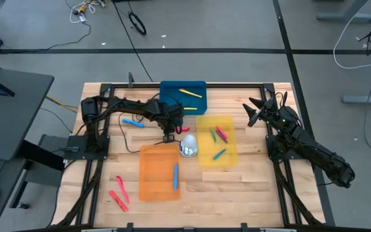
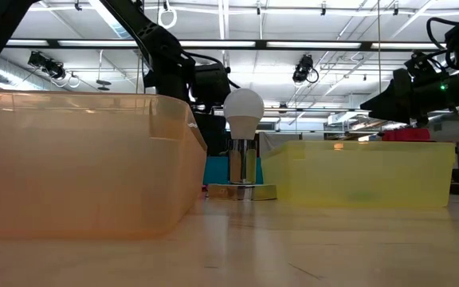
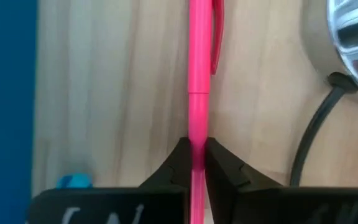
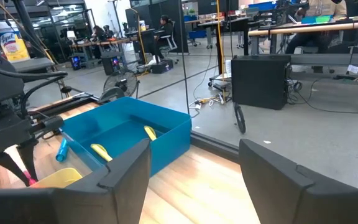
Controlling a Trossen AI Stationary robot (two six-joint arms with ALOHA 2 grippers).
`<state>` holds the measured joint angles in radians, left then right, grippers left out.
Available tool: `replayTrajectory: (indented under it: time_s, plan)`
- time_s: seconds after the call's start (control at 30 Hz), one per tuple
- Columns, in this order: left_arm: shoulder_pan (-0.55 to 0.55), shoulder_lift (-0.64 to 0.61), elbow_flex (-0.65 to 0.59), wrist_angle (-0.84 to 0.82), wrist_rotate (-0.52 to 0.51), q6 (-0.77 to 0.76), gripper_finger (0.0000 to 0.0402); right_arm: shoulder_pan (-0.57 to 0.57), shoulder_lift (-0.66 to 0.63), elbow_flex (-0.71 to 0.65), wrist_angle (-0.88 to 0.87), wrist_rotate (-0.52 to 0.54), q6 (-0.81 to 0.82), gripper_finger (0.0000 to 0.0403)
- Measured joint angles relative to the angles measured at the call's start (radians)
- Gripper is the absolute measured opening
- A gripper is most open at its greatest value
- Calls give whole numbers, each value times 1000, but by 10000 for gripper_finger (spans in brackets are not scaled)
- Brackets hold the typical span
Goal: Pick & Place Markers
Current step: Put the top pink pen into the blue bin
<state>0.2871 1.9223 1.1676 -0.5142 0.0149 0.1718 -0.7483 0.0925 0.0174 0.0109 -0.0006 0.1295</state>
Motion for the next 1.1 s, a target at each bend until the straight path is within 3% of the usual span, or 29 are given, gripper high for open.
replayTrajectory:
  time_s: [0.53, 0.93, 1.1]
  plan:
    - [3, -186, -2, -161, -21, -2, 23, 0, 0, 0, 0, 0, 0, 245]
    - [2, -357, -1, -256, -13, 85, 23, 0, 0, 0, 0, 0, 0, 245]
    - [-4, -382, 67, -380, -11, 98, 23, 0, 0, 0, 0, 0, 0, 245]
